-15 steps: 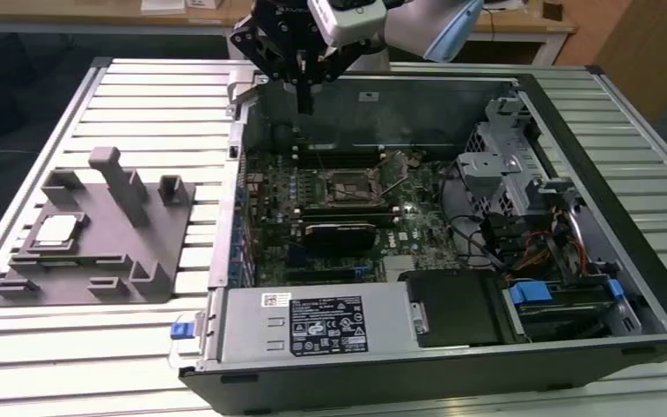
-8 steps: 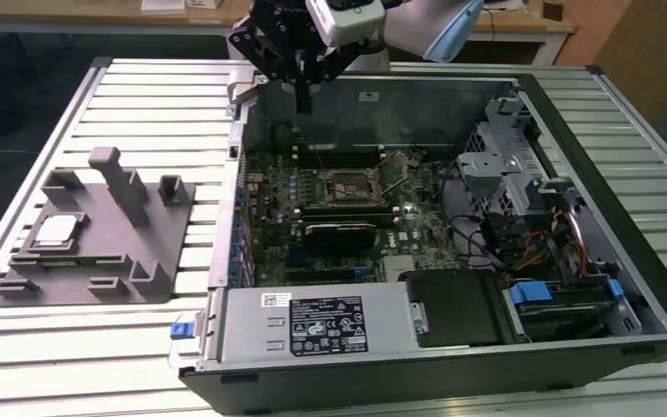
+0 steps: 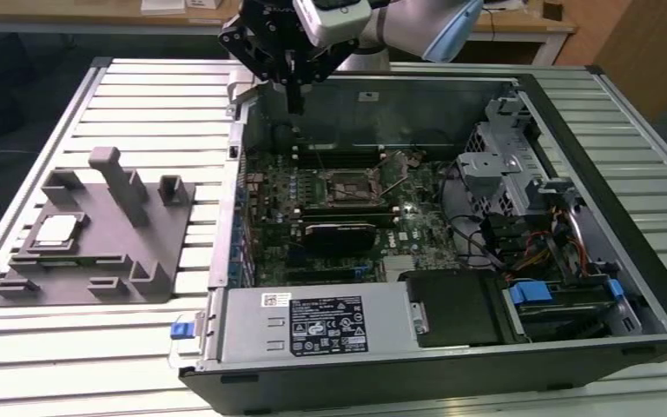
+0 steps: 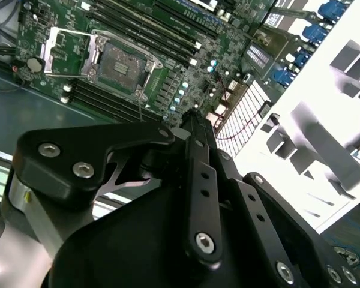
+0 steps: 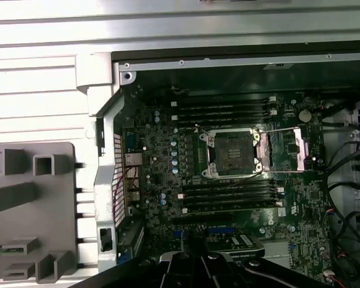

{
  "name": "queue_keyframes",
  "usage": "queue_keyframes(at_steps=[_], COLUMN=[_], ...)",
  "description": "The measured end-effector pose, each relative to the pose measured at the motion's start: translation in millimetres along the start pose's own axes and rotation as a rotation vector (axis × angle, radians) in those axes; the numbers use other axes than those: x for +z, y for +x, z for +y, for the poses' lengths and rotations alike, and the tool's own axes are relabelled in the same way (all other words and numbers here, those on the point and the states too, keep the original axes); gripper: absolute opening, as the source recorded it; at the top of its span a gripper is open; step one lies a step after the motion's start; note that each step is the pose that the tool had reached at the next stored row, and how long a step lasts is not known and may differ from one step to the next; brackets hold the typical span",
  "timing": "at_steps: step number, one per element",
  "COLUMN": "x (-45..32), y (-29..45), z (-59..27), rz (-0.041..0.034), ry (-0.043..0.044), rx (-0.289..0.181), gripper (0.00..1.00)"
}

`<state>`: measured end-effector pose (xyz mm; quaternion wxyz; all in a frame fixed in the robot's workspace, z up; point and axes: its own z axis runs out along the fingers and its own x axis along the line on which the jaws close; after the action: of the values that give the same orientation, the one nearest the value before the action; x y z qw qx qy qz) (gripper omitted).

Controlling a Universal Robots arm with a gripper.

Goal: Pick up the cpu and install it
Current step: 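Reach for the cpu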

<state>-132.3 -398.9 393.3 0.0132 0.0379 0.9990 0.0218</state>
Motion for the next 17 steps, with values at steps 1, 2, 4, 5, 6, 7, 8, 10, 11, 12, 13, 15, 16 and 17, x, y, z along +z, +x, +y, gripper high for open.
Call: queue_keyframes(at_steps=[1,2,4,5,6,7,8,10,11,12,13,15,16,17], x=[-0.1,-0.1,-0.1,-0.2,-0.2,-0.2,-0.2,-0.3,-0.4,-0.4,-0.4,-0.5,-0.6,-0.6], y=[0.9,1.6,3.1,3.9,4.8,5.8,6.9,9.3,10.8,12.4,14.2,17.7,19.6,21.5], z=[-0.1,-0.1,-0.2,-0.3,-0.4,-0.4,-0.5,-0.7,-0.8,-0.9,-1.1,-1.3,-1.5,-1.6], rz=[0.0000,0.0000,0.0001,0.0001,0.0001,0.0000,0.0000,0.0000,-0.0001,-0.0002,-0.0004,-0.0008,-0.0010,-0.0012], ry=[0.0001,0.0001,0.0001,0.0001,0.0002,0.0001,0.0001,0.0001,0.0002,0.0002,0.0000,-0.0001,0.0000,0.0000], rx=[0.000,0.000,0.000,0.000,0.000,0.000,0.000,0.000,0.000,0.000,0.000,0.000,0.000,0.000], gripper=[0.11,0.11,0.11,0.11,0.11,0.11,0.11,0.11,0.11,0.11,0.11,0.11,0.11,0.11])
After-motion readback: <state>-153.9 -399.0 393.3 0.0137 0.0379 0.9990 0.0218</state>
